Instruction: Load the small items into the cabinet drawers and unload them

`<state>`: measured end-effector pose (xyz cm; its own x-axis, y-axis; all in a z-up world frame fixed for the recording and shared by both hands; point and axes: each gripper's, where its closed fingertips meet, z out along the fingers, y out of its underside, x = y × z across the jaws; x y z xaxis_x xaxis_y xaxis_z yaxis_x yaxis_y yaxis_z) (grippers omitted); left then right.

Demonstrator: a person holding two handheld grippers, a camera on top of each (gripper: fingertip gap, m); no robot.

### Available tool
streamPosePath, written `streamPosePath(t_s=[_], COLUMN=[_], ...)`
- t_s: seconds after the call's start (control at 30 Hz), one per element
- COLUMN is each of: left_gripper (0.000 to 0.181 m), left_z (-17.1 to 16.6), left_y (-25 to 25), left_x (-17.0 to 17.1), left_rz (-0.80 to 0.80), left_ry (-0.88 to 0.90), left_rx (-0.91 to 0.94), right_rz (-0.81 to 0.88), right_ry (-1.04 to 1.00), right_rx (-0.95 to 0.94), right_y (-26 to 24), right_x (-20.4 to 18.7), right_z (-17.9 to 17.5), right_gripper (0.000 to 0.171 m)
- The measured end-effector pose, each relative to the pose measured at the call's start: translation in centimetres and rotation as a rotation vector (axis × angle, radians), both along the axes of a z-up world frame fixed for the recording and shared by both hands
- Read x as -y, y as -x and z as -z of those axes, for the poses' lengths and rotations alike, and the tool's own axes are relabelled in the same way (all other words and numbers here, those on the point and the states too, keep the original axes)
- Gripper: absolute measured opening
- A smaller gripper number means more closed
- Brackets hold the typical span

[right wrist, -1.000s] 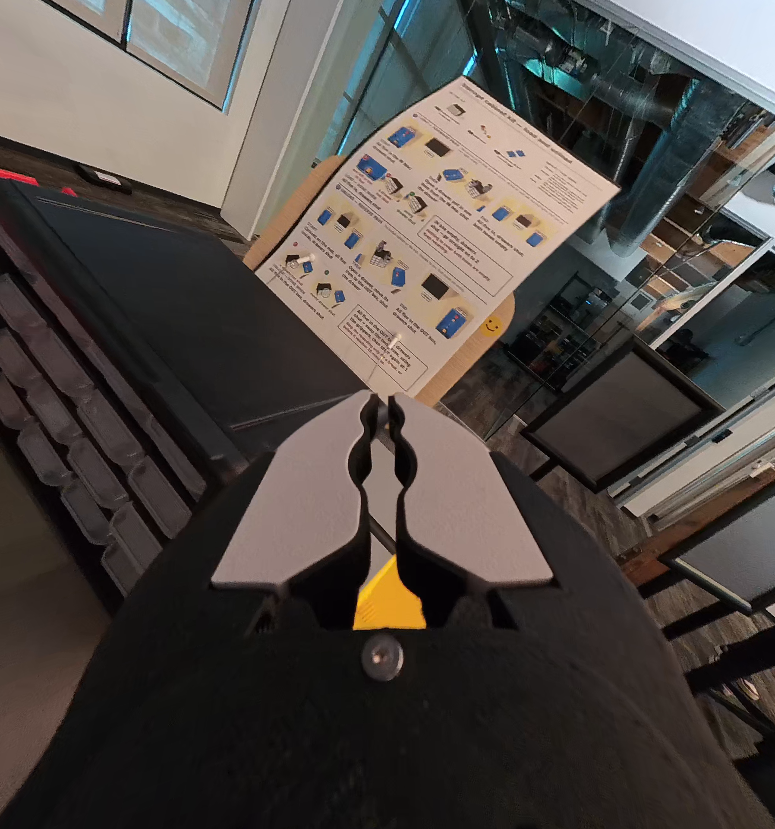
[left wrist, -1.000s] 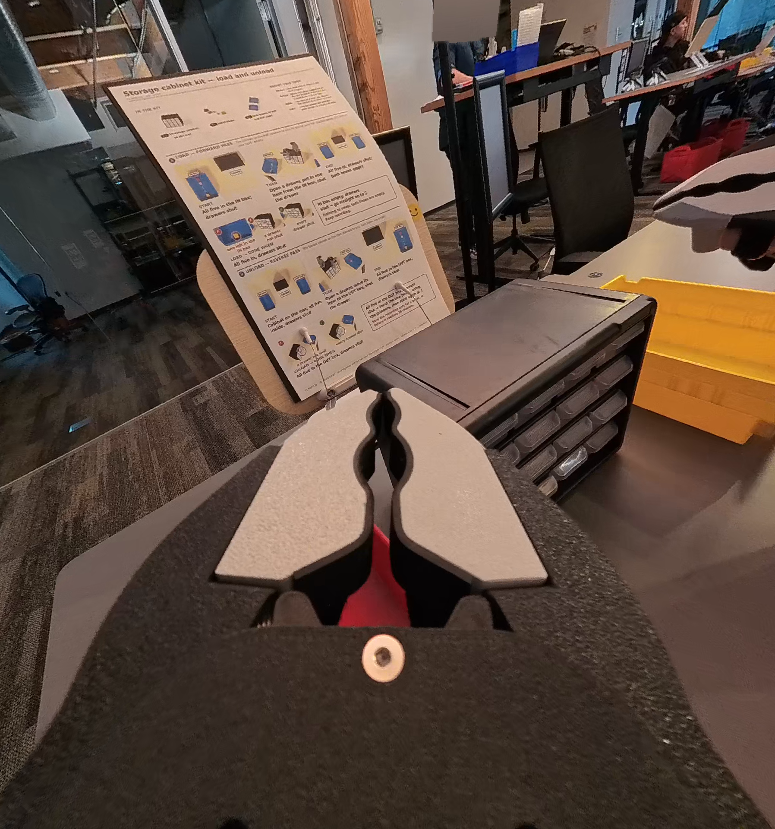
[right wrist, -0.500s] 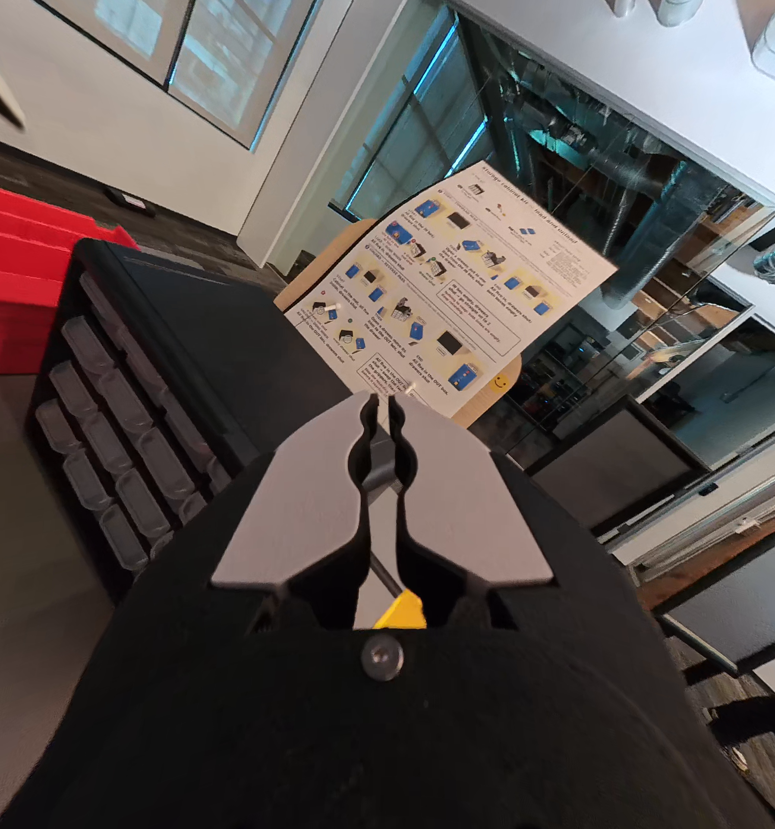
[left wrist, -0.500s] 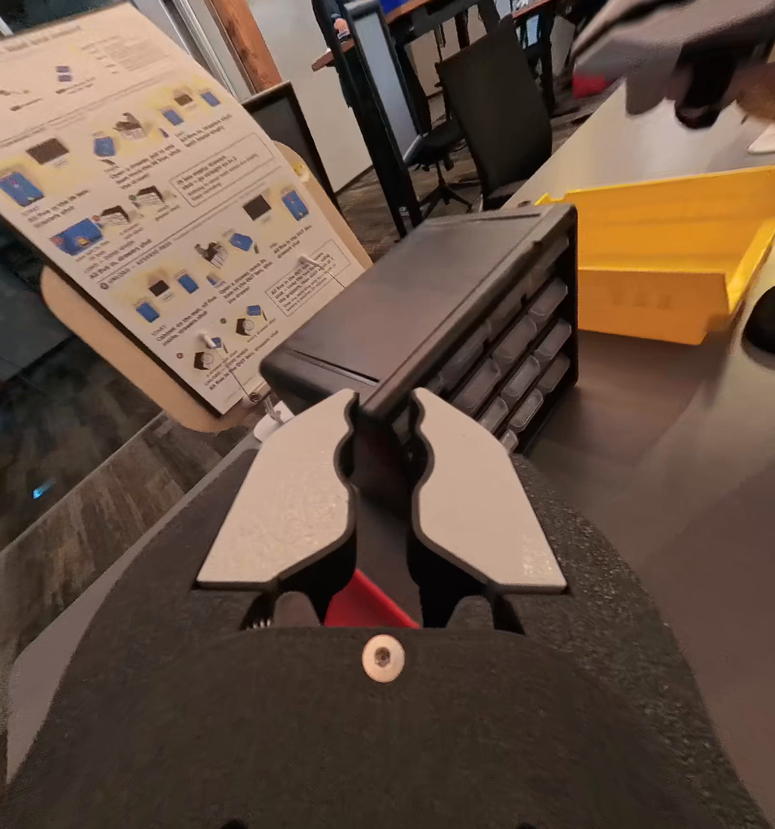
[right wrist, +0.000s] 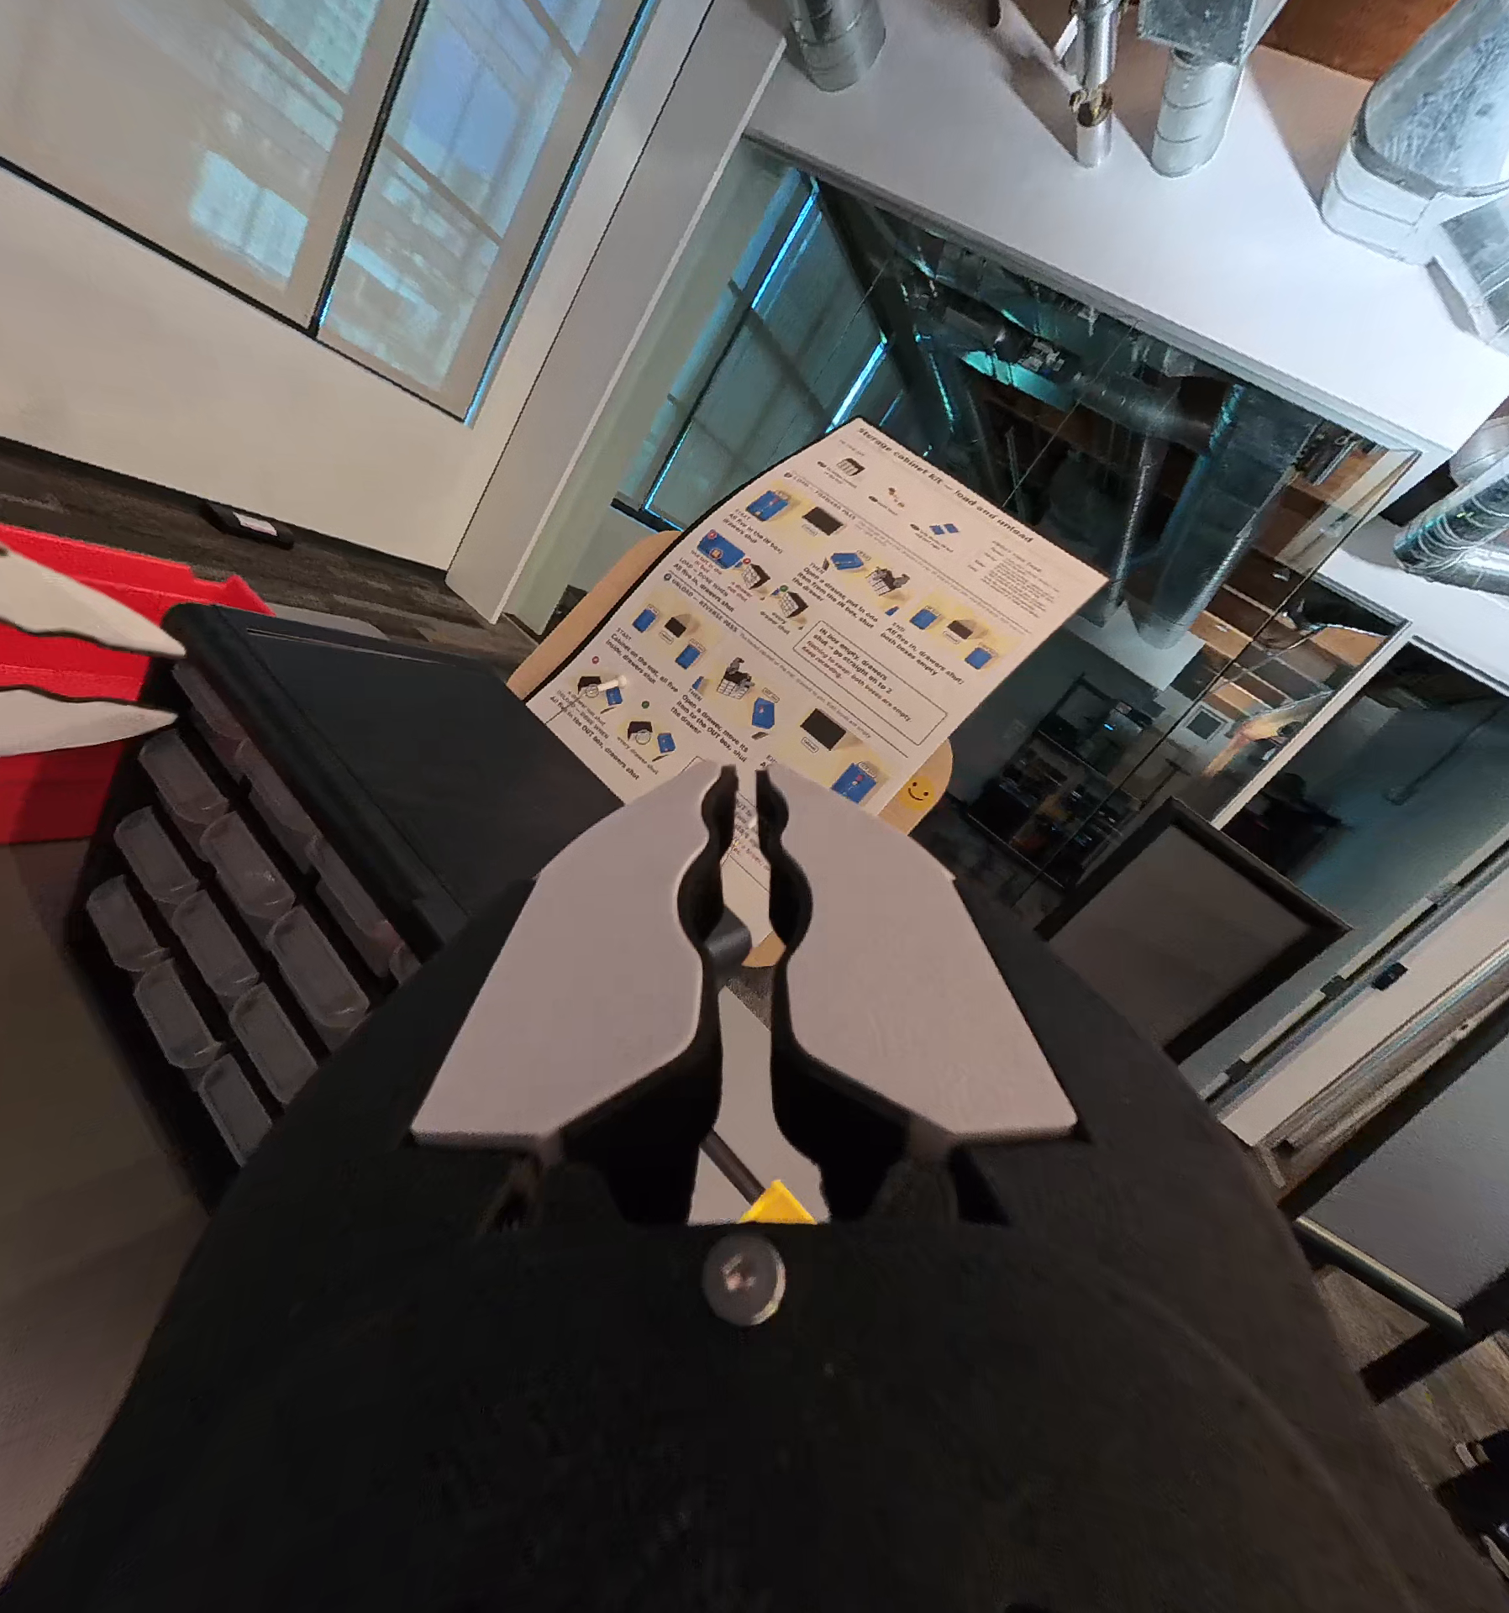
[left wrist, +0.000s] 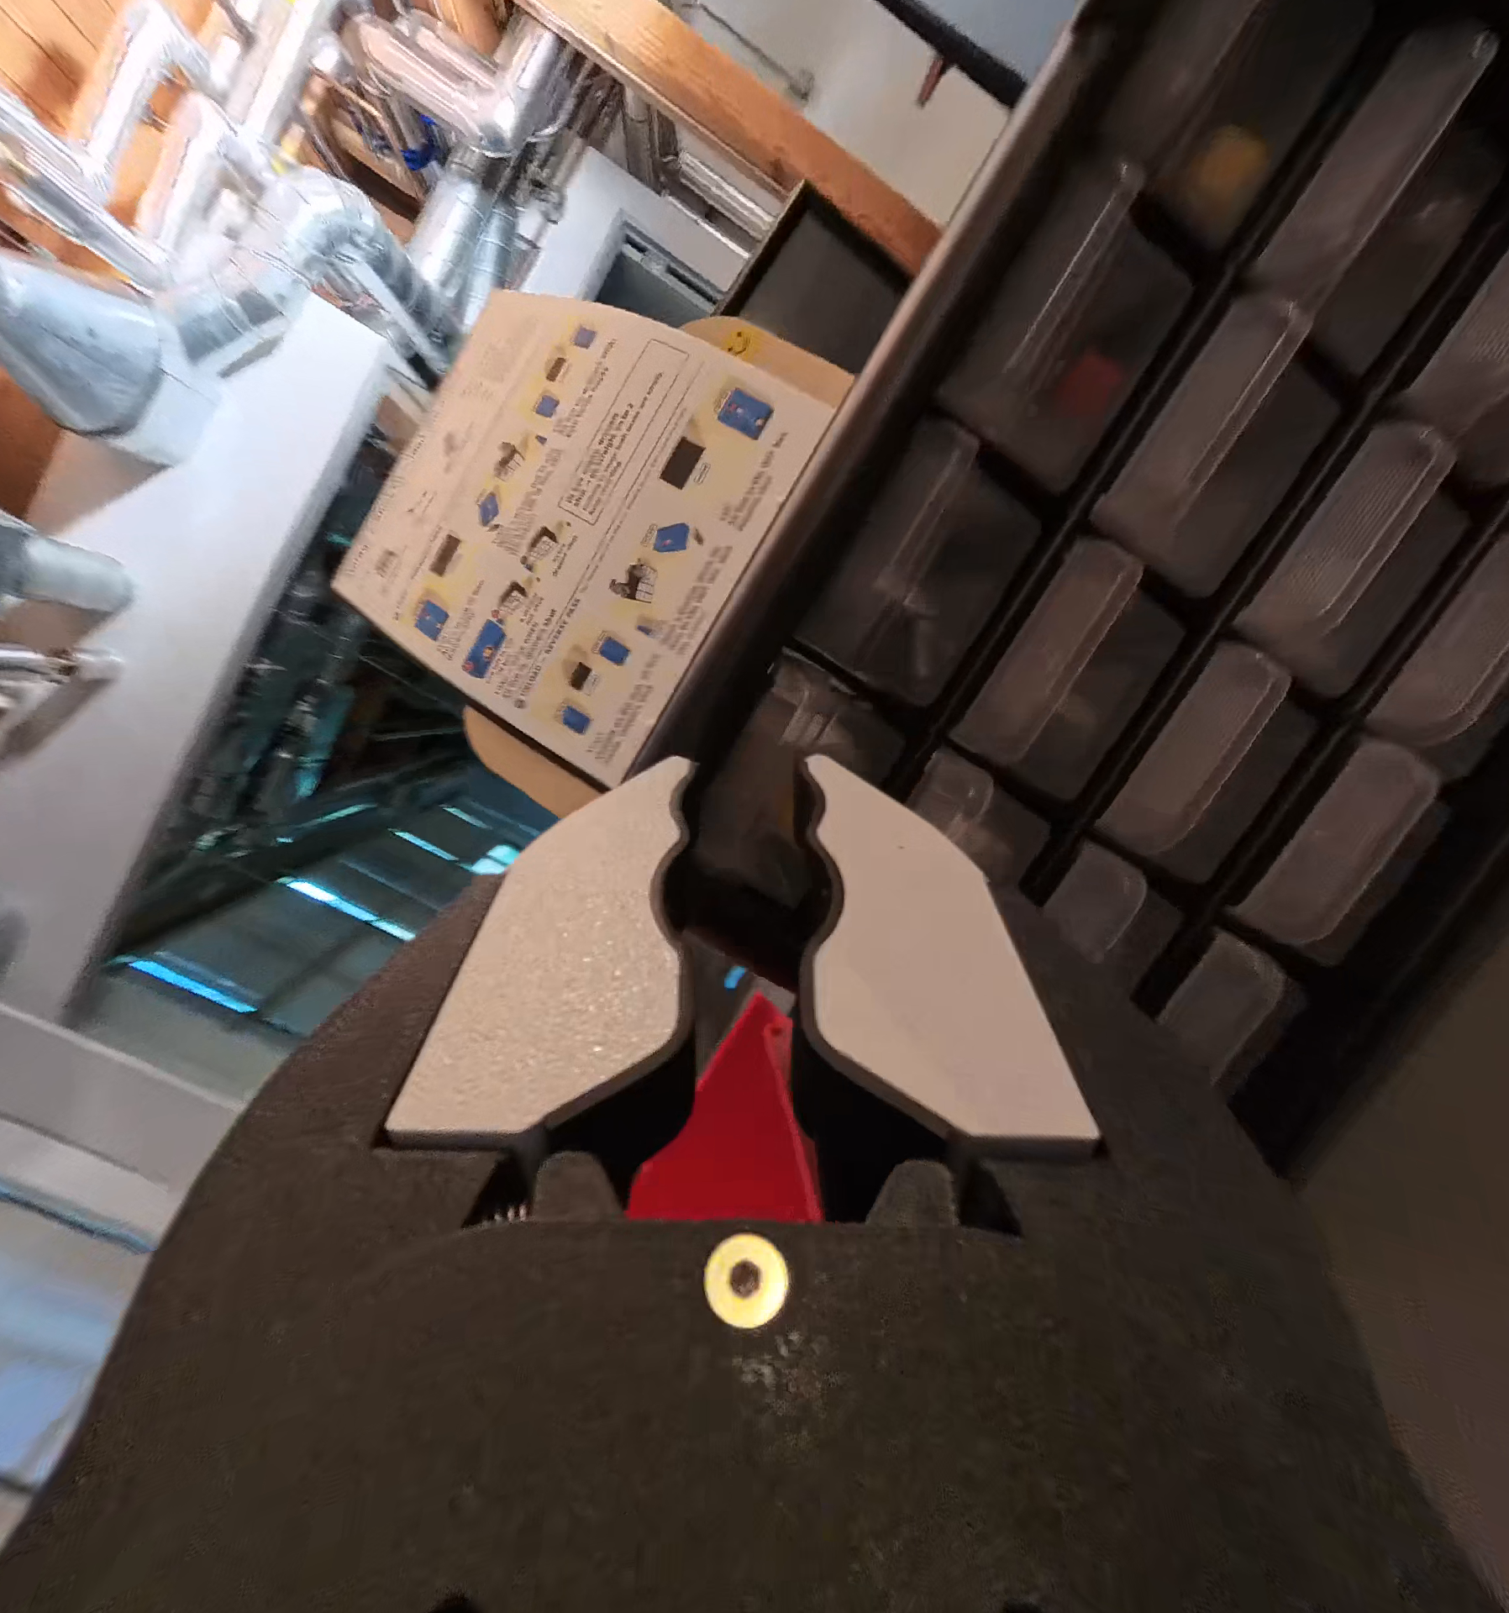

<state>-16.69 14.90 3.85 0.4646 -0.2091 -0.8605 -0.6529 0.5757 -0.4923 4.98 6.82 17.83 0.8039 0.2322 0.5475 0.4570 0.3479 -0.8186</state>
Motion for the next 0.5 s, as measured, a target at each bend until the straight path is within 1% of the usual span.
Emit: streamPosePath(t_s=[0.07,0.13,0.3,0.5], left_gripper=[0.014,0.009,0.016,0.012], left_z=[0.1,0.5,0.9,0.6], left_y=[-0.1,-0.4,-0.5,-0.6], left_x=[-0.1,-0.2,-1.0,-1.2], left_rz=[-0.031,-0.040,-0.084,-0.128], left_ry=[-0.071,-0.104,-0.160,-0.216], left_rx=[-0.024,-0.063,-0.112,-0.154], right_rz=[-0.002,0.000,-0.001,0.004], right_ry=[-0.004,-0.011,-0.020,-0.016], right_rx=[-0.008,-0.009,-0.021,-0.026], right_y=[-0.2,-0.4,-0.8,-1.2], right_x=[0.2,0.3,0.5,0.5], right_z=[-0.2,-0.4,-0.8,-0.8], right_gripper=[0.005,0.005,0.005,0.005])
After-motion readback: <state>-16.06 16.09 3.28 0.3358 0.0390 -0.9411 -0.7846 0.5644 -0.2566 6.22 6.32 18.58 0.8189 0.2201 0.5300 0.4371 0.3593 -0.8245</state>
